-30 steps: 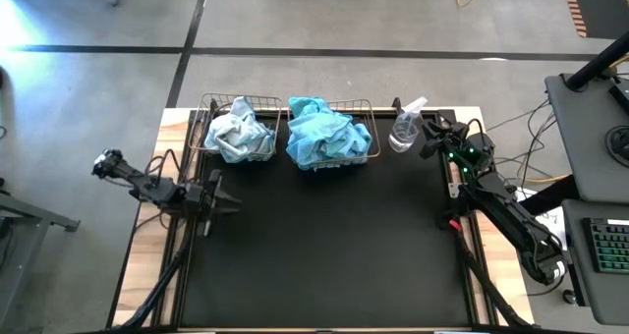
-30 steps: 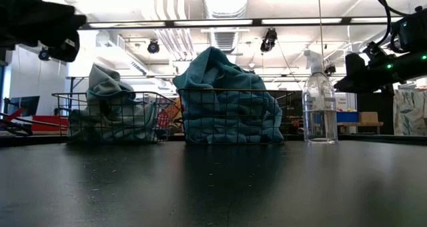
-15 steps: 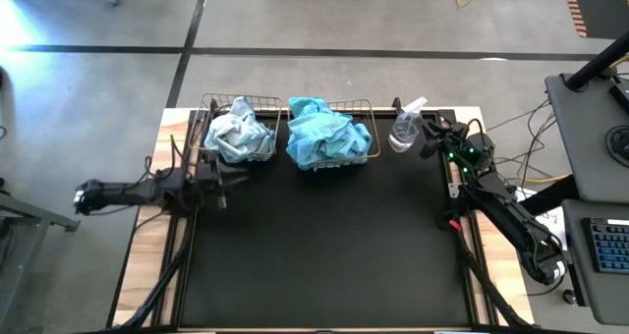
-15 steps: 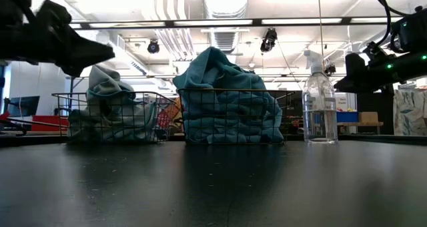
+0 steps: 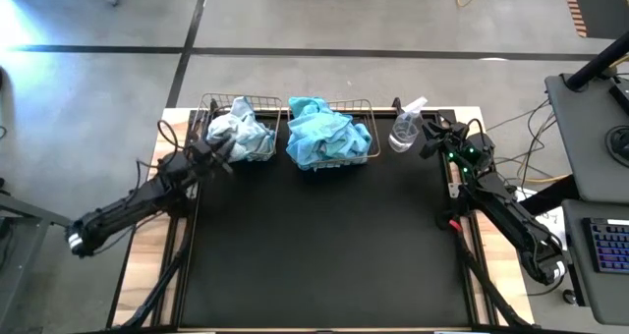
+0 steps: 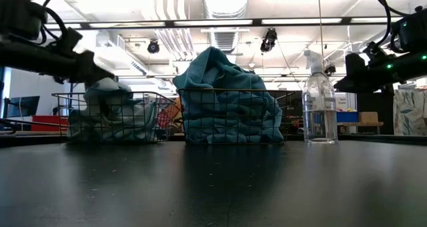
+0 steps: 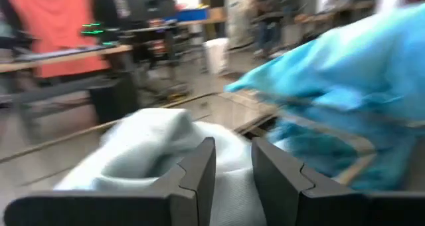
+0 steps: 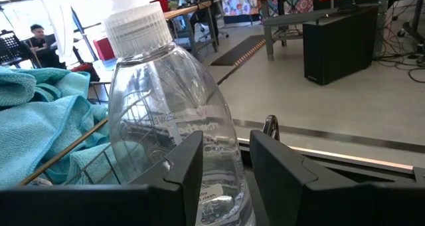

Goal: Sort microfiber towel by color & place in baskets
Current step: Return to Home Position

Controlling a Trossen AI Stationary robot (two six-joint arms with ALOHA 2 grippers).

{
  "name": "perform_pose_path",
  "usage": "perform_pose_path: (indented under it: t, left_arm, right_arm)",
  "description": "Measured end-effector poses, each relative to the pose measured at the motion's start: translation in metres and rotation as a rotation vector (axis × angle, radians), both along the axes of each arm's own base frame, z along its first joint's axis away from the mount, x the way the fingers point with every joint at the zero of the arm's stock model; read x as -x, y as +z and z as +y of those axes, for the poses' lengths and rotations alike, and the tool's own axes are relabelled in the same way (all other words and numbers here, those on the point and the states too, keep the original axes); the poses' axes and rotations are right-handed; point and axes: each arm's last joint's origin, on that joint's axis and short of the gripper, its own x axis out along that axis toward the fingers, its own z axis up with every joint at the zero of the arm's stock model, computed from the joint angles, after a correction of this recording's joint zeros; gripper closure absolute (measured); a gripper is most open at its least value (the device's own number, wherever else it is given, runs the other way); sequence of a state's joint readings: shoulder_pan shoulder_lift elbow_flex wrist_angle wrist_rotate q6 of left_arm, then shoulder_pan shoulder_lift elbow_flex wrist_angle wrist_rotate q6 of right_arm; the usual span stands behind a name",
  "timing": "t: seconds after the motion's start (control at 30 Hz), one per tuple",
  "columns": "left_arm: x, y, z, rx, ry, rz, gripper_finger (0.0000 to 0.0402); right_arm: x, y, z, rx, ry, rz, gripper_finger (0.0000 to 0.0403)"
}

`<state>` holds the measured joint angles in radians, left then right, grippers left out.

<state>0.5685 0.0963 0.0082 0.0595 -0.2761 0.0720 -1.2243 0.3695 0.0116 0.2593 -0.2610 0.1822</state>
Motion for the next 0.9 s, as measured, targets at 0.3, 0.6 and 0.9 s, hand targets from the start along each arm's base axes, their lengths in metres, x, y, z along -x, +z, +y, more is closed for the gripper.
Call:
perform_pose_path:
  t: [0.3,0.6,0.9]
  left_arm:
    - [0.009,-0.009,0.021,0.039,0.2,0.126,0.0318]
    - [0.006,-0.003,0.03,-0.01,0.243,0.1,0.0318]
    - [0.003,-0.001,0.032,0.013,0.242,0.117,0.0318]
  right_arm:
    - [0.0,0.0,0.0,0.0,0.0,0.0,0.0284]
    - [0.0,0.0,0.0,0.0,0.0,0.0,0.0284]
    - [0.0,0.0,0.0,0.0,-0.001,0.0,0.0284]
